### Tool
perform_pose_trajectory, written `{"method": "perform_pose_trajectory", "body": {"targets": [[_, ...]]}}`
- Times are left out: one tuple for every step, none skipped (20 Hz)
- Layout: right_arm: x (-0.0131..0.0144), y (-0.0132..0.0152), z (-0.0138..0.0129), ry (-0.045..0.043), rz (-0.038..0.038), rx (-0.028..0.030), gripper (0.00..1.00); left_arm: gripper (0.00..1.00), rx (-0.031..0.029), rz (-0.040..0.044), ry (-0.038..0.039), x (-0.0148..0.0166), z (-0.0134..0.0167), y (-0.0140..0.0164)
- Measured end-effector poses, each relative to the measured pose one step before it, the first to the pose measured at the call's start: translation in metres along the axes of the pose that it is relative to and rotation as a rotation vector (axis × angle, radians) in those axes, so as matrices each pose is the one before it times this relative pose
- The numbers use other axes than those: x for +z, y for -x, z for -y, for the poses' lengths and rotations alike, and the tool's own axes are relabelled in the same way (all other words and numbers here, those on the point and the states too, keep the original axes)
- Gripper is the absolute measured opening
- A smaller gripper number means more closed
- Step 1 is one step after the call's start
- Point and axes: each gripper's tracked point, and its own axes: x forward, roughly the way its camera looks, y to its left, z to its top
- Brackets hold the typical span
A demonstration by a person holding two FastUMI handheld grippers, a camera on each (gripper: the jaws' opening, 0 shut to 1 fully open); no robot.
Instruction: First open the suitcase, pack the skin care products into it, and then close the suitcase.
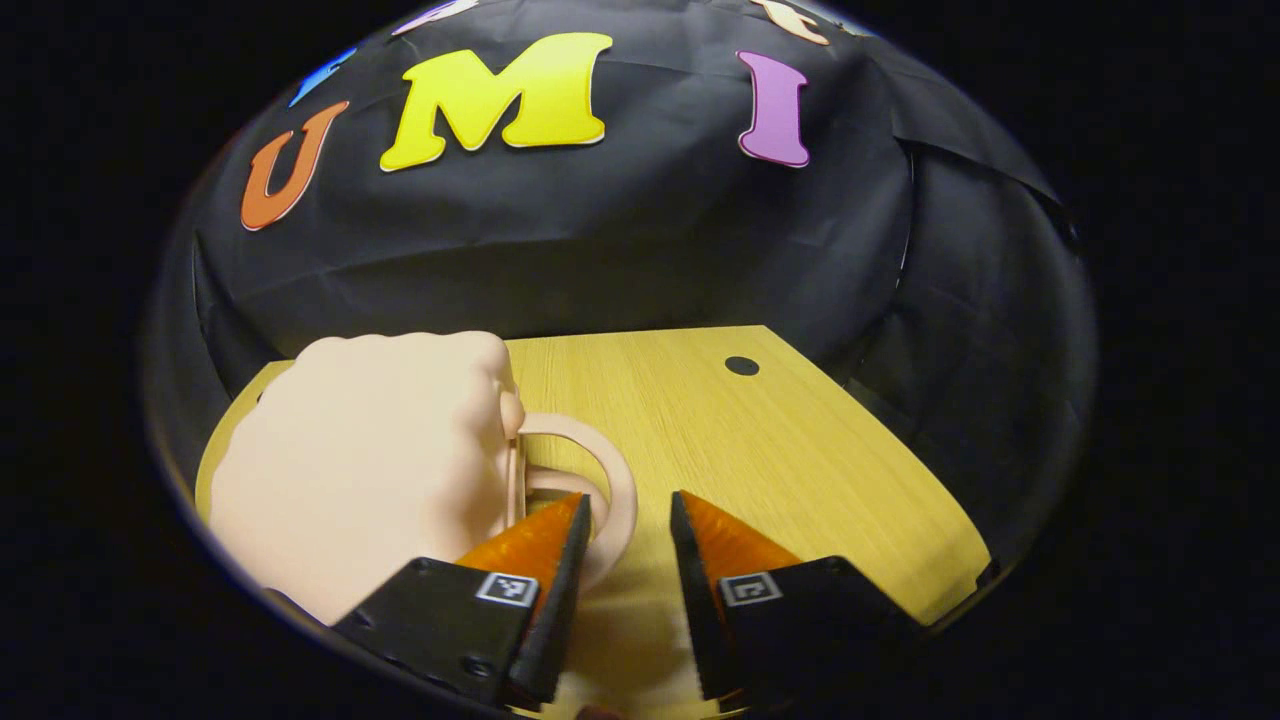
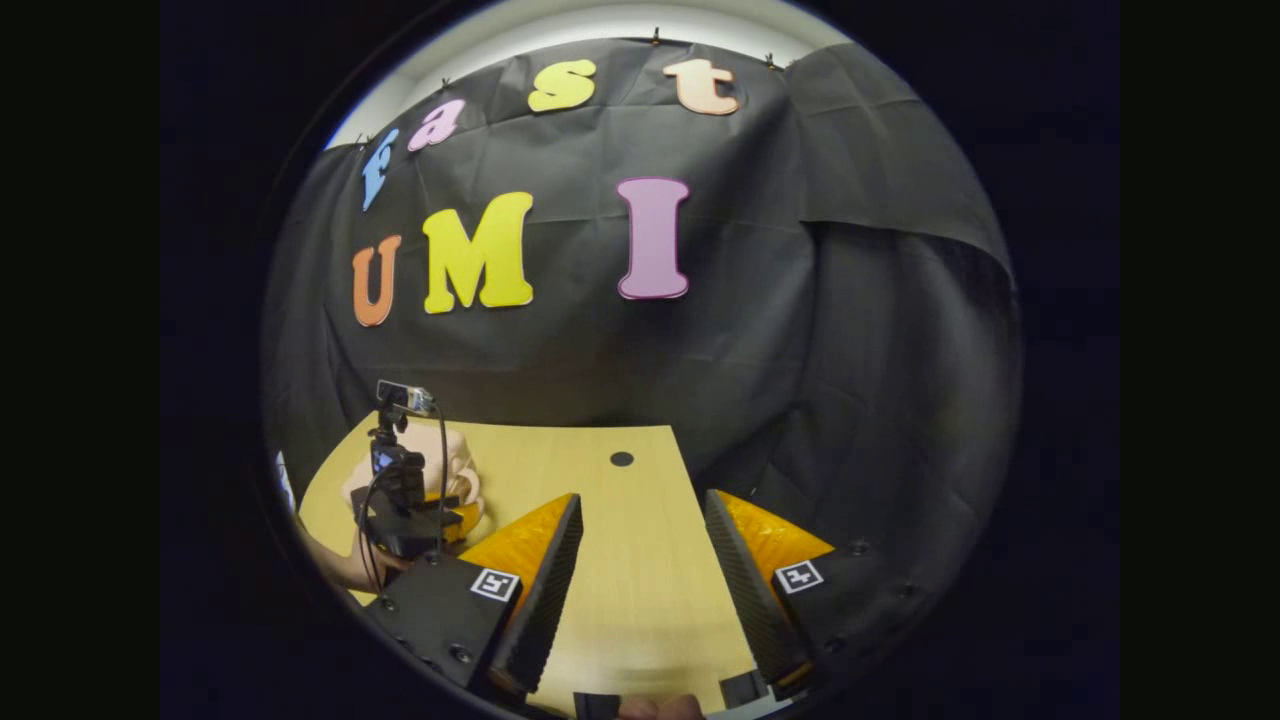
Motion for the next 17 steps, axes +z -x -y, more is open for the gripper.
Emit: {"method": "perform_pose_trajectory", "body": {"targets": [[0.00408, -0.00449, -0.00619, 0.00038, 0.00897, 0.01389, 0.74, 0.61, 0.01647, 0.0218, -0.00397, 0.0064, -0.00174, 0.00899], [0.00593, -0.00488, -0.00715, 0.00356, 0.01364, 0.01496, 0.75, 0.81, 0.02162, 0.02924, -0.00612, 0.01122, -0.00446, 0.00981], [0.006, -0.00439, -0.00742, 0.00492, 0.01709, 0.01445, 0.74, 0.87, 0.01531, 0.03097, 0.00699, 0.01342, -0.00387, 0.01228], [0.00812, -0.00471, -0.0088, 0.00083, 0.01903, 0.01807, 0.74, 0.89, 0.0034, 0.03786, 0.01818, 0.01522, -0.00269, 0.01043], [0.00617, -0.00506, -0.00958, -0.00013, 0.01712, 0.01936, 0.75, 0.89, 0.01328, 0.04939, 0.01444, 0.0199, -0.00408, 0.01211], [0.00799, -0.00556, -0.01047, -0.00634, 0.01622, 0.02056, 0.75, 0.89, 0.01607, 0.05761, 0.00397, 0.02494, -0.00751, 0.01131], [0.00815, -0.0053, -0.00924, -0.00583, 0.01894, 0.0175, 0.75, 0.91, 0.01901, 0.05724, -0.00851, 0.02678, -0.00756, 0.009], [0.00919, -0.00543, -0.00835, -0.00314, 0.0235, 0.01333, 0.75, 0.94, 0.01858, 0.0513, -0.01086, 0.02317, -0.00814, 0.00805], [0.00875, -0.00445, -0.00768, 0.00175, 0.02361, 0.00623, 0.75, 0.95, 0.01133, 0.04764, -0.00242, 0.02382, -0.00809, 0.00698], [0.00898, -0.00618, -0.00692, 0.01655, 0.0241, -0.00395, 0.75, 0.95, 0.01017, 0.05047, 0.00101, 0.02217, -0.00627, 0.00671], [0.00866, -0.00325, -0.00616, 0.02391, 0.02467, -0.01085, 0.75, 0.95, 0.00857, 0.04482, 0.00352, 0.02214, -0.00678, 0.0032], [0.01097, -0.00431, -0.00837, 0.01868, 0.02671, -0.0042, 0.75, 0.95, 0.00988, 0.03514, 0.00498, 0.01813, -0.00366, 0.00487], [0.00985, -0.00199, -0.01101, 0.00369, 0.02519, 0.00254, 0.76, 0.96, 0.00877, 0.01797, 0.00287, 0.01329, -0.00565, 0.00288], [0.00926, -0.00206, -0.01061, -0.00906, 0.02598, 0.00554, 0.76, 0.96, 0.00989, 0.0146, 0.00421, 0.00822, -0.00612, 0.00262], [0.00596, -0.00116, -0.00881, -0.01087, 0.0237, 0.00908, 0.76, 0.96, 0.00617, 0.01169, 0.00491, 0.00883, -0.00504, 0.00428], [0.00486, -0.0009, -0.00848, -0.00844, 0.01644, 0.00825, 0.77, 0.96, 0.00407, 0.00987, 0.00497, 0.0071, -0.00335, 0.00159], [0.00147, -0.00063, -0.00634, -0.00059, 0.00926, 0.00671, 0.77, 0.96, 0.00692, 0.00787, -0.00273, 0.00388, -0.00415, 0.00193]]}}
